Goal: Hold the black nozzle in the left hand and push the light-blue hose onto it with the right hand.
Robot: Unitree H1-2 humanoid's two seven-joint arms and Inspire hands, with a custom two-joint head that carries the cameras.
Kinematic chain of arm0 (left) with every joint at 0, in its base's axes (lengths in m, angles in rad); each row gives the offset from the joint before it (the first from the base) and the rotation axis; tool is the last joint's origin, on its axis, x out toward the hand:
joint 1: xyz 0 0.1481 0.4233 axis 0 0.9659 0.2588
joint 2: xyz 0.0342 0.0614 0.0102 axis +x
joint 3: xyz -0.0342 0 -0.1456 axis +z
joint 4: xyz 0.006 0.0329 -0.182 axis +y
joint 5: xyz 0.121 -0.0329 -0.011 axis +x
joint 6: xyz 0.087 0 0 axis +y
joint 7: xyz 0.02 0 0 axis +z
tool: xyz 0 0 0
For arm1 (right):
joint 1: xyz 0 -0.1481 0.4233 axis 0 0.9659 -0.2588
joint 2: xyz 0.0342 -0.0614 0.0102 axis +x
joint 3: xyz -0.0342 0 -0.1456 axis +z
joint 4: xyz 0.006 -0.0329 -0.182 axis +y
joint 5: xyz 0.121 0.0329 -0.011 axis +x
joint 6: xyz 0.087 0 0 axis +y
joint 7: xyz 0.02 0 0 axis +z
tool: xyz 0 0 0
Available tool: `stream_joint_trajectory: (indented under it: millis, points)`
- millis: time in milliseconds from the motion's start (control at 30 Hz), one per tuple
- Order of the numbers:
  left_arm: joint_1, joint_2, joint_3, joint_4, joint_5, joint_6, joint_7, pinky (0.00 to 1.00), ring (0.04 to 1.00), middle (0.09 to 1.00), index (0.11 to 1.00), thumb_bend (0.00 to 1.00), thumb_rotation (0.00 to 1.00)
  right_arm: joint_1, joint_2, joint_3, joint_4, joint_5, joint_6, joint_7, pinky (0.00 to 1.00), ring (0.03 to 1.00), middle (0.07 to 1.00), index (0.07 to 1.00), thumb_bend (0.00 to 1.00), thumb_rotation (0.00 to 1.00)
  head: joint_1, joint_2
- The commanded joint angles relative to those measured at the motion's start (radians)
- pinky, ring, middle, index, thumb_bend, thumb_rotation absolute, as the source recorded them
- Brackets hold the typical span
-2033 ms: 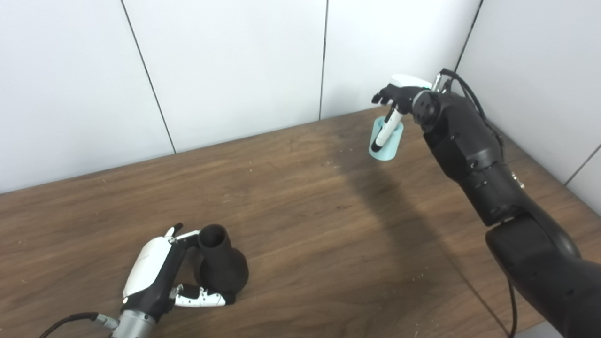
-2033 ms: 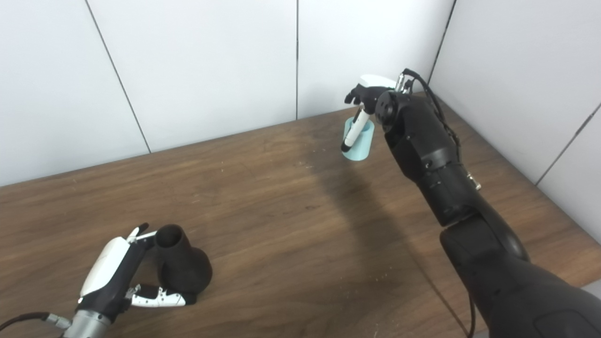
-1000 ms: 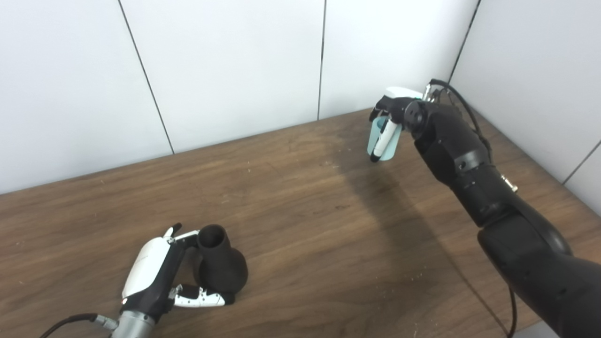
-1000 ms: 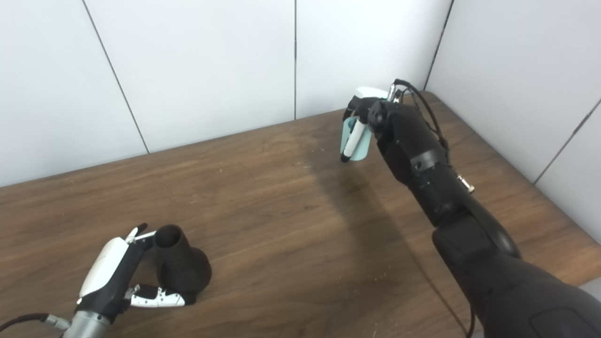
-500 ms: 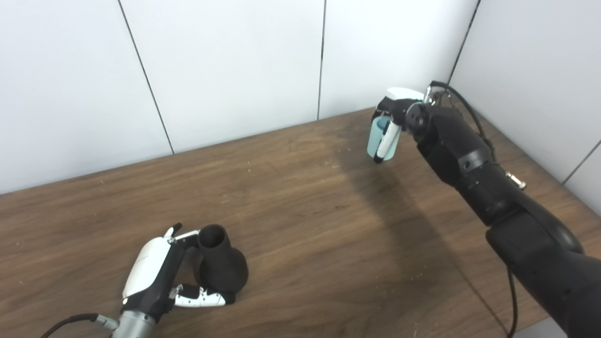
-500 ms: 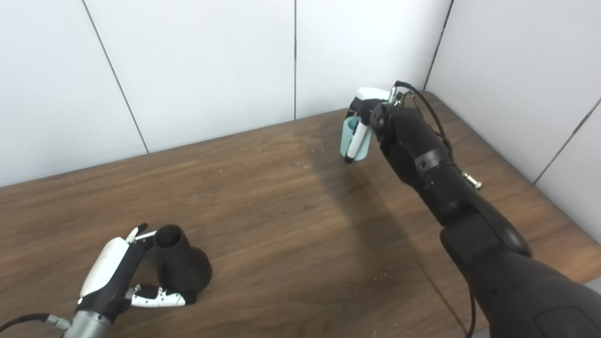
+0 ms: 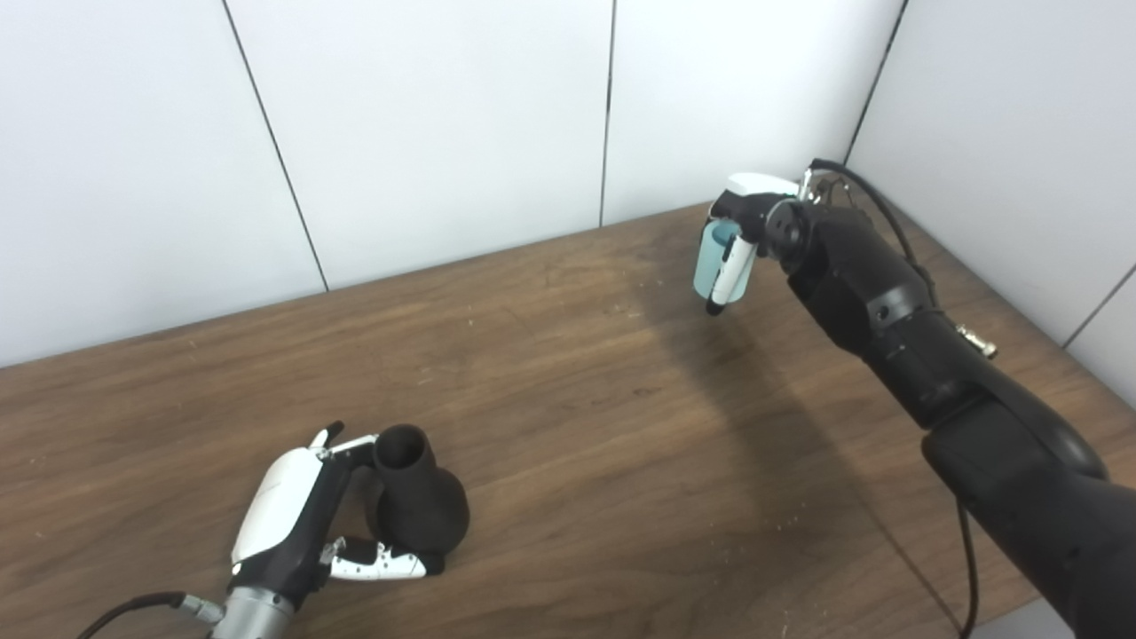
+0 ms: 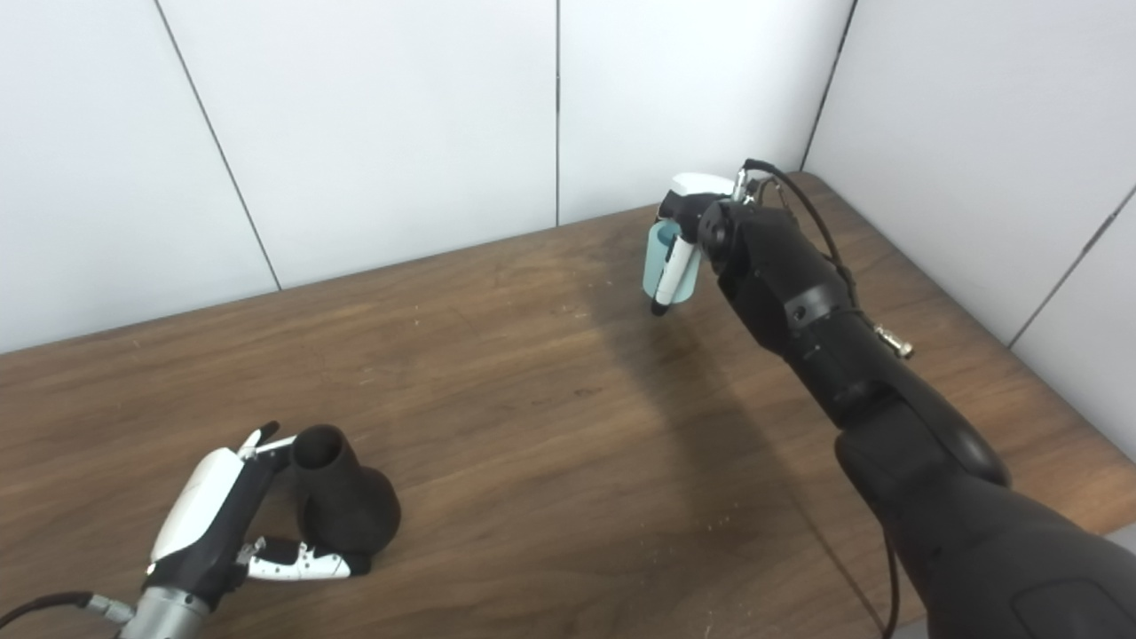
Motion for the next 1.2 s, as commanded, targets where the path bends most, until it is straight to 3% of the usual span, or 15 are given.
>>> stream_joint_trajectory:
  millis: [0,333,433,533,700,933,1167]
  points:
    - [0.041,0.011,-0.035,0.038,0.014,0.045,-0.079,1.00,0.703,0.494,0.481,0.52,0.00,-0.046,-0.033,-0.003,-0.007,0.004,-0.002,-0.040,0.55,0.577,0.664,0.683,0.86,0.00,0.001,0.001]
    - [0.044,0.006,-0.040,0.034,0.019,0.054,-0.081,1.00,0.703,0.496,0.479,0.52,0.00,-0.053,-0.040,0.034,0.009,0.006,-0.005,-0.058,0.57,0.601,0.656,0.676,0.86,0.00,0.006,0.006]
    - [0.047,0.009,-0.039,0.029,0.016,0.055,-0.083,1.00,0.699,0.496,0.479,0.52,0.00,-0.049,-0.041,0.031,-0.005,0.003,0.001,-0.058,0.49,0.544,0.617,0.664,0.84,0.00,0.007,0.008]
    - [0.047,0.010,-0.039,0.028,0.013,0.056,-0.085,1.00,0.697,0.496,0.479,0.52,0.00,-0.045,-0.041,0.027,-0.008,0.006,0.000,-0.069,0.39,0.468,0.513,0.641,0.59,0.00,0.008,0.010]
    - [0.046,0.011,-0.038,0.025,0.009,0.058,-0.089,1.00,0.694,0.499,0.477,0.52,0.00,-0.032,-0.040,0.020,-0.029,0.021,-0.002,-0.079,0.36,0.404,0.493,0.562,0.52,0.00,0.010,0.014]
    - [0.046,0.016,-0.042,0.024,0.011,0.051,-0.090,0.99,0.686,0.501,0.474,0.52,0.00,-0.022,-0.047,0.016,-0.051,0.037,-0.011,-0.111,0.32,0.418,0.496,0.526,0.50,0.00,0.013,0.018]
    - [0.043,0.021,-0.044,0.026,0.013,0.041,-0.088,0.98,0.680,0.501,0.474,0.52,0.00,-0.010,-0.046,0.016,-0.060,0.034,-0.057,-0.201,0.32,0.418,0.505,0.488,0.50,0.00,0.015,0.022]
